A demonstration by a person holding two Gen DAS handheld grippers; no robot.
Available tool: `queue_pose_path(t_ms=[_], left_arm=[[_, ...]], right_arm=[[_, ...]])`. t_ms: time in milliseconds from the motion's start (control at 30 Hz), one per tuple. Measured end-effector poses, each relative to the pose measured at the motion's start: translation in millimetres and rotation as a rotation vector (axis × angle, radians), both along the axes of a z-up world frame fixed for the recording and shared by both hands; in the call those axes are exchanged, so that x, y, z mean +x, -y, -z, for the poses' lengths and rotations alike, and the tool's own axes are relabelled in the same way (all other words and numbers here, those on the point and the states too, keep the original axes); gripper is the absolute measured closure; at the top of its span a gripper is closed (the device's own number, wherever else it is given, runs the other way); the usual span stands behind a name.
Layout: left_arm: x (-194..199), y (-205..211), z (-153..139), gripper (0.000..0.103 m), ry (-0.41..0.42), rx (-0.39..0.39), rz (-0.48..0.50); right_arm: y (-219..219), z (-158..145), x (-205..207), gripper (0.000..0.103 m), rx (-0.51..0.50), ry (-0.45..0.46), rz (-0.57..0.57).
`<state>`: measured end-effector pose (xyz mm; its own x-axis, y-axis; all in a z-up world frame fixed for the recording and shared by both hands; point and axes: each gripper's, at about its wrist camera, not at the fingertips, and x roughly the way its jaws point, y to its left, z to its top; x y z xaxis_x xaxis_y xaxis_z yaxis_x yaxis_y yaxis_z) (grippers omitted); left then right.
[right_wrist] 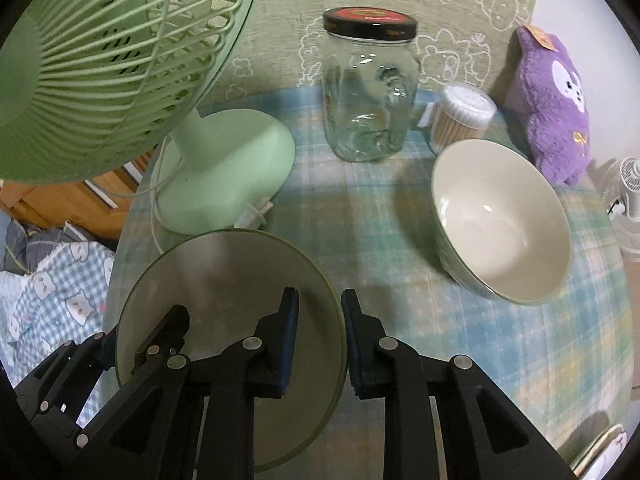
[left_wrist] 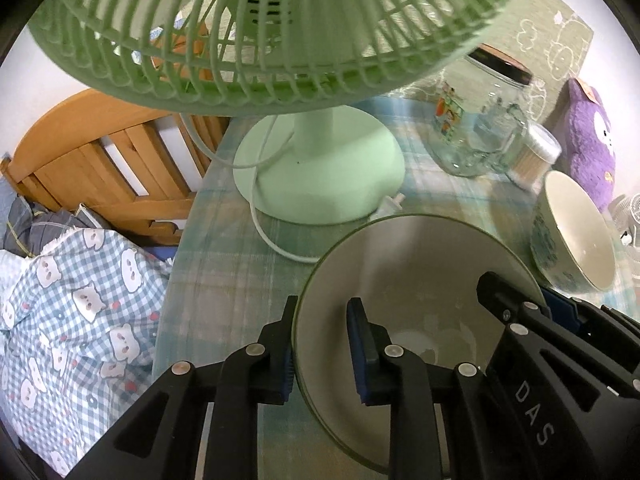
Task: Organize plates and bowls
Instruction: 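Carry the second bowl with both grippers toward the first bowl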
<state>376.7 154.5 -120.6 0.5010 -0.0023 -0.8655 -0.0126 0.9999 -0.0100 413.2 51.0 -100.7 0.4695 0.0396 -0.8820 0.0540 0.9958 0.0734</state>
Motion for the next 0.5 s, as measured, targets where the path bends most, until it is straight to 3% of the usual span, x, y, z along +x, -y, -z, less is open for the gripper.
queue_pose_path(t_ms=[500], left_arm=[[-62.5, 39.6, -35.0, 0.082, 0.032, 0.013, -0.014]], right_arm=[[45.6, -33.6, -68.0, 0.078, 0.017, 0.024, -0.011]])
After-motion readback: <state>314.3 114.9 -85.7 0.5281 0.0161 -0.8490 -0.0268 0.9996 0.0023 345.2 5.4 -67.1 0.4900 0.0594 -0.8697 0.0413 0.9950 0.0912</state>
